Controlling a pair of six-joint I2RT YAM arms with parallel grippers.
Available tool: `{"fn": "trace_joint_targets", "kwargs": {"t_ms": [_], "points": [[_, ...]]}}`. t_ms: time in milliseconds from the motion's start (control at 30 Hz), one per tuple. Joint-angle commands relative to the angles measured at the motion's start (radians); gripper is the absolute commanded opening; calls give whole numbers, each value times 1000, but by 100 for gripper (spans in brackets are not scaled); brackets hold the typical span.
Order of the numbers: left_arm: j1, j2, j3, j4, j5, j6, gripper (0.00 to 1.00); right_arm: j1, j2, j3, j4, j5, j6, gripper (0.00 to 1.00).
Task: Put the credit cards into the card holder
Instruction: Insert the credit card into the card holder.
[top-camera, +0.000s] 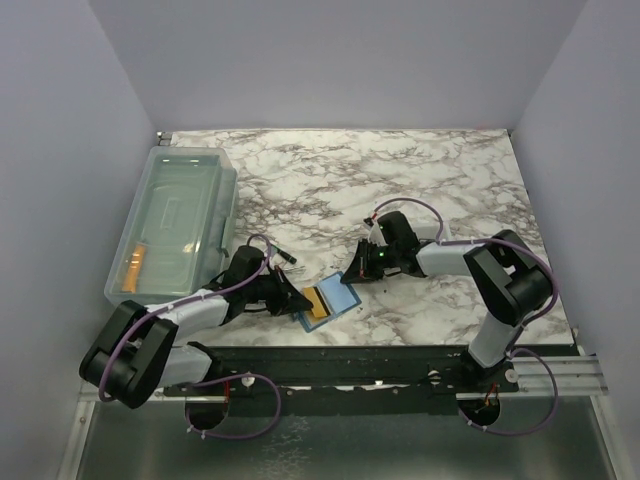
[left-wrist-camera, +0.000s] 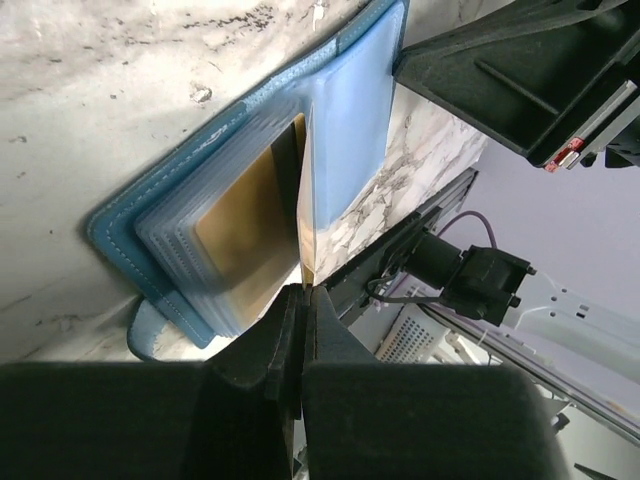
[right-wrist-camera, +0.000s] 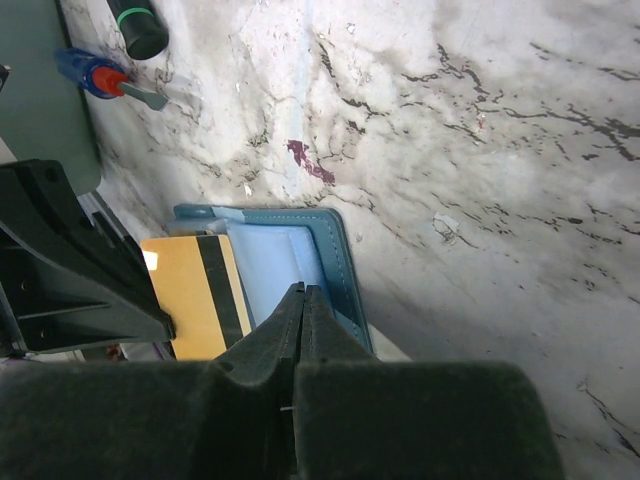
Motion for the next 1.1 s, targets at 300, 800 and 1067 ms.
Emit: {"fn": "trace_joint_targets", "kwargs": {"t_ms": [300, 800, 1067], "points": [[19, 65, 8, 77, 86, 45, 0, -2, 47, 19, -19, 26, -33, 0], [20, 135, 50, 77, 157, 108, 0, -2, 64, 29, -25, 20, -42, 0], [29, 148, 59, 56, 125, 126, 0, -2, 64, 31, -33, 17, -48, 0]]}}
